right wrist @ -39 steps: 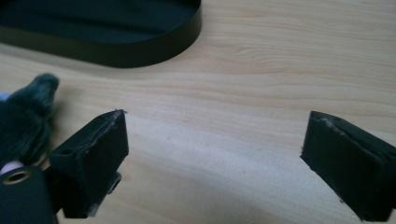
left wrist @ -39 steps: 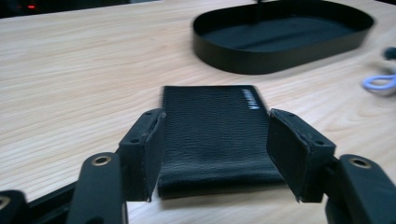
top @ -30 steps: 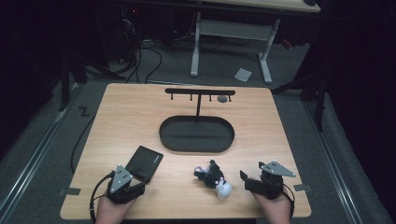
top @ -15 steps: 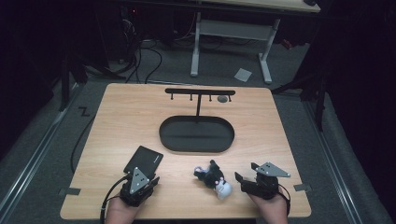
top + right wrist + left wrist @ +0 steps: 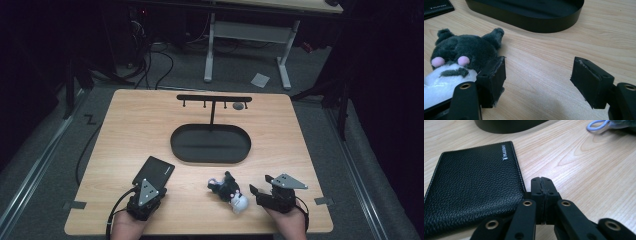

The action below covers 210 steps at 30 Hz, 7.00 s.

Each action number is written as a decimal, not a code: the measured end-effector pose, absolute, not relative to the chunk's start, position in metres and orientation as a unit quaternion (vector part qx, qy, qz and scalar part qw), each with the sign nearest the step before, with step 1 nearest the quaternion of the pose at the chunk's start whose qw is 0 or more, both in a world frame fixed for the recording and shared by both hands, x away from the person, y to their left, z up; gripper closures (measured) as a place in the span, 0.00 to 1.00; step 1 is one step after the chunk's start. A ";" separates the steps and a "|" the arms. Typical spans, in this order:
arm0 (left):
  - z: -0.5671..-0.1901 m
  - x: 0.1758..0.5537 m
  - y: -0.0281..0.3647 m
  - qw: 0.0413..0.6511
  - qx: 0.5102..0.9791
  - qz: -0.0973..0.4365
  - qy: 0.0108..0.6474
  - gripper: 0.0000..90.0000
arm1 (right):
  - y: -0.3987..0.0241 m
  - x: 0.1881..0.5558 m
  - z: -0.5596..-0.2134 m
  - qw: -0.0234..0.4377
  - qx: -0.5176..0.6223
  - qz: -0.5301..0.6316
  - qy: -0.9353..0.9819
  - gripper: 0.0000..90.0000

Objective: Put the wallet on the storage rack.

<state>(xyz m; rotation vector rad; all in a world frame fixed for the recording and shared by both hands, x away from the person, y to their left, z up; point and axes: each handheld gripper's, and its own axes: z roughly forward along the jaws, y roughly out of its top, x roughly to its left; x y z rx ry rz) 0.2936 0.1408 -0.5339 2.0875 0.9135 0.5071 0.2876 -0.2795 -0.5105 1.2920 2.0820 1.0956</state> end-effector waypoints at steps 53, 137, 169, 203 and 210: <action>-0.532 0.324 0.206 0.369 0.759 0.225 0.486 0.96 | -0.297 0.277 -0.515 0.220 0.483 0.401 0.747 0.36; -0.509 0.326 0.220 0.485 0.675 0.245 0.498 0.91 | -0.298 0.267 -0.516 0.255 0.487 0.392 0.738 0.41; -0.479 0.288 0.236 0.517 0.647 0.322 0.459 0.92 | -0.288 0.283 -0.511 0.273 0.478 0.405 0.730 0.43; -0.478 0.286 0.188 0.492 0.704 0.348 0.377 0.91 | -0.298 0.273 -0.511 0.282 0.485 0.403 0.723 0.44; -0.481 0.286 0.180 0.493 0.710 0.346 0.365 0.90 | -0.298 0.272 -0.511 0.283 0.486 0.403 0.722 0.44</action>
